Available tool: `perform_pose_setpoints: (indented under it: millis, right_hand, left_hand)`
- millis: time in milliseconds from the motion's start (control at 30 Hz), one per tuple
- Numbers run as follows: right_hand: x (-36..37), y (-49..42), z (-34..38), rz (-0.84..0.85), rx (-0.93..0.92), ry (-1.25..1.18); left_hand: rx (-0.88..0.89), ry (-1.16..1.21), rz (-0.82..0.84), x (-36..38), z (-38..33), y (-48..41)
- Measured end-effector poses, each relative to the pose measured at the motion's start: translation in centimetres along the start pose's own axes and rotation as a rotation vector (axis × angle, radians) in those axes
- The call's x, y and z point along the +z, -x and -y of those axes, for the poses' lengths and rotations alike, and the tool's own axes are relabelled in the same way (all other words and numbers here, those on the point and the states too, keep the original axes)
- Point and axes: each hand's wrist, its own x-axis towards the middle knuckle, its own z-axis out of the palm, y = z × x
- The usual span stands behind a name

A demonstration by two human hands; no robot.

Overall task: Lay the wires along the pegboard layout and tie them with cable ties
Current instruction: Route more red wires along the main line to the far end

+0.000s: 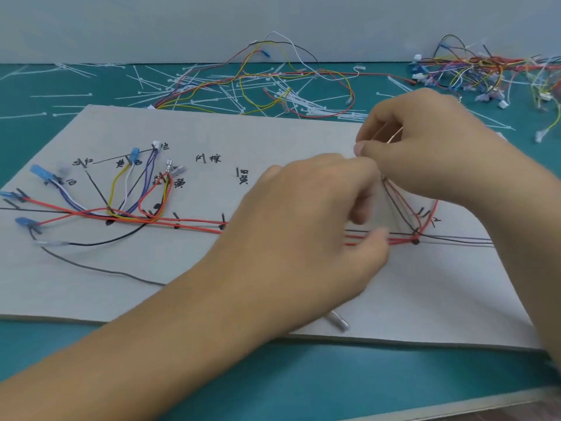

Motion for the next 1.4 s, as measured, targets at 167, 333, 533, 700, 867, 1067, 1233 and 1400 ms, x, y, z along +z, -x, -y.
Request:
perform_pose_setpoints:
  millis: [167, 333, 533, 700, 867, 1067, 1233, 1400]
  right_hand:
    - [0.9, 2.5, 3.0, 0.069, -0.164, -0.097]
    - [3.5, 3.1, 5.5, 0.231, -0.288, -0.003]
    - [3.6, 2.4, 5.5, 0.313, -0.301, -0.047]
    - [3.6, 2.5, 5.3, 0.329, -0.287, -0.035]
    - [3.6, 2.4, 6.9, 0.353, -0.325, -0.036]
    - [5.1, 1.5, 10.4, 0.314, -0.406, -0.086]
    - [5.9, 1.8, 10.8, 0.300, -0.474, -0.072]
    - [6.3, 1.7, 10.5, 0.269, -0.547, -0.057]
  left_hand:
    - [-0.098, -0.028, -0.142, -5.0, 6.6, 3.5]
    - [-0.345, -0.047, -0.183, -11.1, 16.1, 6.7]
    - [-0.241, -0.139, 0.093, -10.6, 16.2, 6.2]
    - [-0.158, -0.132, 0.094, -10.4, 15.6, 5.2]
    - [-0.148, -0.147, 0.151, -10.2, 14.9, 5.2]
    - [-0.105, -0.149, 0.130, -10.5, 16.9, 5.1]
    - [-0.127, -0.113, 0.158, -11.8, 18.4, 5.4]
    - [-0.151, -0.138, 0.160, -11.9, 17.9, 5.6]
